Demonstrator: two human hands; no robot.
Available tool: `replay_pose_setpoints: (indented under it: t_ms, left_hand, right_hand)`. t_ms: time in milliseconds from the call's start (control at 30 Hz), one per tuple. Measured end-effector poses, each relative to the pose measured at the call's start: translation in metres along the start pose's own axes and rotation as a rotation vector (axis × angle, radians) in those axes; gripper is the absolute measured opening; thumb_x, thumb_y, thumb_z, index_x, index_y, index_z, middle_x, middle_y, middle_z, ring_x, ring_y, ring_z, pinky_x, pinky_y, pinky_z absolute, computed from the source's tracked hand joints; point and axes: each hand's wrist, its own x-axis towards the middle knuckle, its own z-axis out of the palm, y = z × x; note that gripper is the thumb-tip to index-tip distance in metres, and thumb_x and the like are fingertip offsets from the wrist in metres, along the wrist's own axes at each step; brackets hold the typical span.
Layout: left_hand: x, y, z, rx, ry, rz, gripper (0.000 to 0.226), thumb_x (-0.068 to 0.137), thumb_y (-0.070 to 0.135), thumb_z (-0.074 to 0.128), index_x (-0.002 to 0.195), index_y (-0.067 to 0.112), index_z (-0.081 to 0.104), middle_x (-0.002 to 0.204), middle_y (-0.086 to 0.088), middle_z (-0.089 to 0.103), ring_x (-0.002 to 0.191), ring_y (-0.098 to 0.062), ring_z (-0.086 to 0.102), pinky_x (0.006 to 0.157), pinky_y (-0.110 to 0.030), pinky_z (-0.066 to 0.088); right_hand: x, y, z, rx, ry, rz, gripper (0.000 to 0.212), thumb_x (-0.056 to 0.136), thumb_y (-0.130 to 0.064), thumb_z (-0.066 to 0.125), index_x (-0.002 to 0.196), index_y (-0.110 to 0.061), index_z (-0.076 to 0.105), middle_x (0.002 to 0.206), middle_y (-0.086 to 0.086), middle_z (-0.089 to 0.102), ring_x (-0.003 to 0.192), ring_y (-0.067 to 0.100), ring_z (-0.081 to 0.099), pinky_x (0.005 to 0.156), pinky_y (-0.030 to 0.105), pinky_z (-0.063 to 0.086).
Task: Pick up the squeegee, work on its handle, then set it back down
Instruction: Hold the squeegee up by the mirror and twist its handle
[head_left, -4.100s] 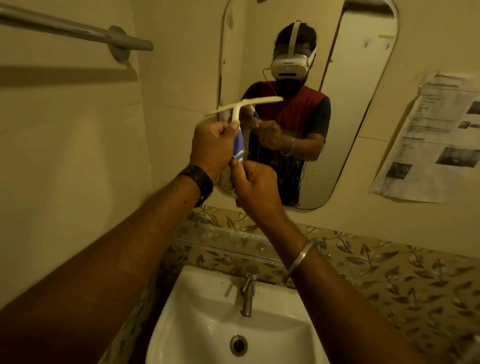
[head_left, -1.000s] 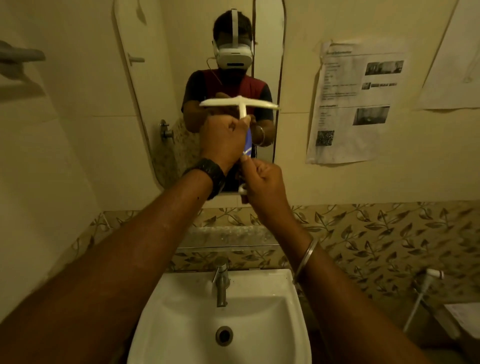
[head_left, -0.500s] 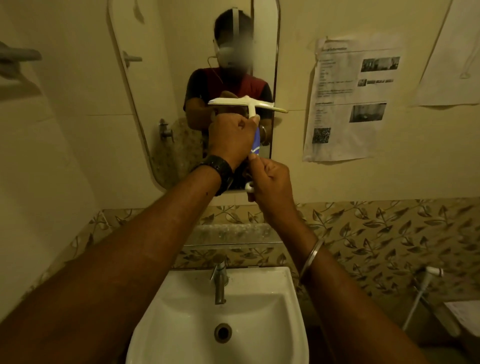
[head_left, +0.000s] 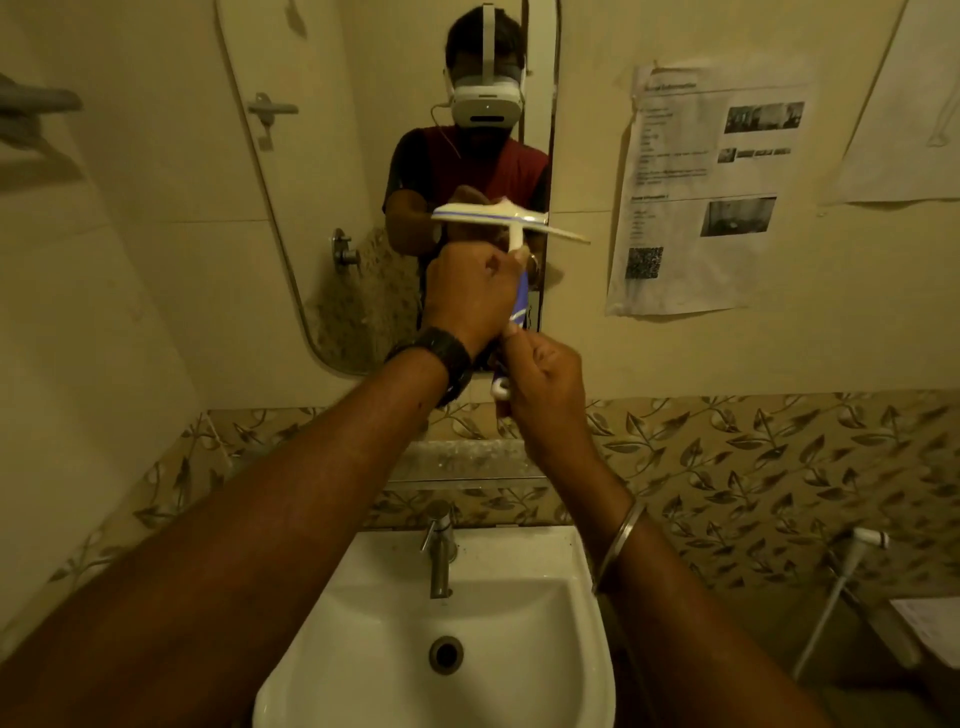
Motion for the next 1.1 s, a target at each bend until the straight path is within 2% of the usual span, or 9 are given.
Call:
replay_pose_setpoints:
  t_ms: [100, 333, 567, 733, 800, 867, 933, 1033, 1100]
  left_hand:
    - [0.009, 0.007, 0.006, 0.023, -0.002, 0.006, 0.039, 0.099, 0.036, 0.061, 0.065, 0.017, 0.058, 0.054, 0.01, 0.05, 0.049, -0.003, 0.046, 0.054, -0.018, 0.036]
    - [-0.021, -0.044, 0.015, 0.08, -0.062, -0.083, 0.043, 0.099, 0.034, 0.061, 0.059, 0.02, 0.053, 0.053, 0.007, 0.049, 0.05, -0.005, 0.046, 0.054, -0.02, 0.035]
    - [-0.006, -0.015, -0.015, 0.113, -0.007, 0.045, 0.053, 0.097, 0.03, 0.065, 0.051, 0.027, 0.041, 0.047, 0.011, 0.04, 0.041, -0.001, 0.037, 0.042, -0.007, 0.031]
    - [0.014, -0.006, -0.034, 0.159, -0.023, 0.052, 0.044, 0.098, 0.033, 0.064, 0.057, 0.026, 0.05, 0.053, 0.012, 0.049, 0.047, -0.001, 0.044, 0.045, -0.007, 0.03]
    - [0.008, -0.024, -0.038, 0.171, -0.046, 0.035, 0.041, 0.097, 0.032, 0.065, 0.059, 0.02, 0.056, 0.053, 0.011, 0.05, 0.047, -0.001, 0.044, 0.043, -0.008, 0.032]
    - [-0.003, -0.048, -0.043, 0.193, -0.052, -0.007, 0.042, 0.097, 0.033, 0.065, 0.063, 0.007, 0.063, 0.053, 0.004, 0.051, 0.046, -0.003, 0.042, 0.044, -0.011, 0.028]
    - [-0.014, -0.069, -0.048, 0.195, -0.055, -0.056, 0.043, 0.097, 0.033, 0.064, 0.068, 0.001, 0.065, 0.054, 0.0, 0.053, 0.047, -0.007, 0.042, 0.048, -0.019, 0.032]
    - [-0.02, -0.078, -0.058, 0.177, -0.062, -0.092, 0.039, 0.098, 0.033, 0.064, 0.066, 0.009, 0.063, 0.052, 0.006, 0.049, 0.047, -0.004, 0.042, 0.05, -0.018, 0.032]
    - [-0.013, -0.06, -0.065, 0.189, -0.045, -0.02, 0.042, 0.098, 0.033, 0.063, 0.06, 0.016, 0.057, 0.05, 0.008, 0.046, 0.043, -0.003, 0.039, 0.045, -0.012, 0.028]
  right_hand:
    - [0.009, -0.001, -0.001, 0.004, 0.02, -0.007, 0.047, 0.111, -0.021, 0.051, 0.07, 0.002, 0.056, 0.057, 0.013, 0.053, 0.041, 0.014, 0.047, 0.04, 0.023, 0.042]
    - [-0.028, 0.044, 0.009, -0.024, -0.018, 0.129, 0.045, 0.111, -0.027, 0.05, 0.069, -0.013, 0.058, 0.06, 0.008, 0.056, 0.046, 0.014, 0.052, 0.045, 0.028, 0.047]
    - [-0.016, 0.011, 0.03, 0.12, 0.011, 0.086, 0.042, 0.111, -0.024, 0.051, 0.072, -0.008, 0.059, 0.063, 0.012, 0.053, 0.049, 0.016, 0.05, 0.044, 0.025, 0.046]
    - [-0.001, 0.005, 0.058, 0.203, 0.042, 0.08, 0.043, 0.11, -0.022, 0.05, 0.075, 0.002, 0.056, 0.068, 0.017, 0.053, 0.049, 0.015, 0.048, 0.043, 0.025, 0.044]
    - [-0.011, 0.018, 0.068, 0.197, 0.04, 0.108, 0.044, 0.11, -0.02, 0.05, 0.075, 0.005, 0.055, 0.067, 0.018, 0.053, 0.048, 0.013, 0.049, 0.043, 0.025, 0.045]
    - [-0.027, 0.034, 0.077, 0.178, 0.015, 0.146, 0.04, 0.11, -0.019, 0.051, 0.075, -0.002, 0.058, 0.065, 0.013, 0.055, 0.048, 0.011, 0.051, 0.043, 0.025, 0.046]
    - [-0.041, 0.045, 0.084, 0.14, -0.019, 0.182, 0.041, 0.11, -0.021, 0.051, 0.075, -0.001, 0.058, 0.063, 0.01, 0.055, 0.048, 0.012, 0.052, 0.045, 0.027, 0.047]
    - [-0.048, 0.043, 0.092, 0.135, -0.042, 0.189, 0.042, 0.111, -0.022, 0.05, 0.075, 0.0, 0.059, 0.062, 0.01, 0.055, 0.048, 0.013, 0.052, 0.044, 0.027, 0.048]
    - [-0.04, 0.028, 0.092, 0.168, -0.033, 0.136, 0.039, 0.111, -0.018, 0.049, 0.075, -0.004, 0.059, 0.063, 0.01, 0.054, 0.049, 0.012, 0.051, 0.044, 0.025, 0.047]
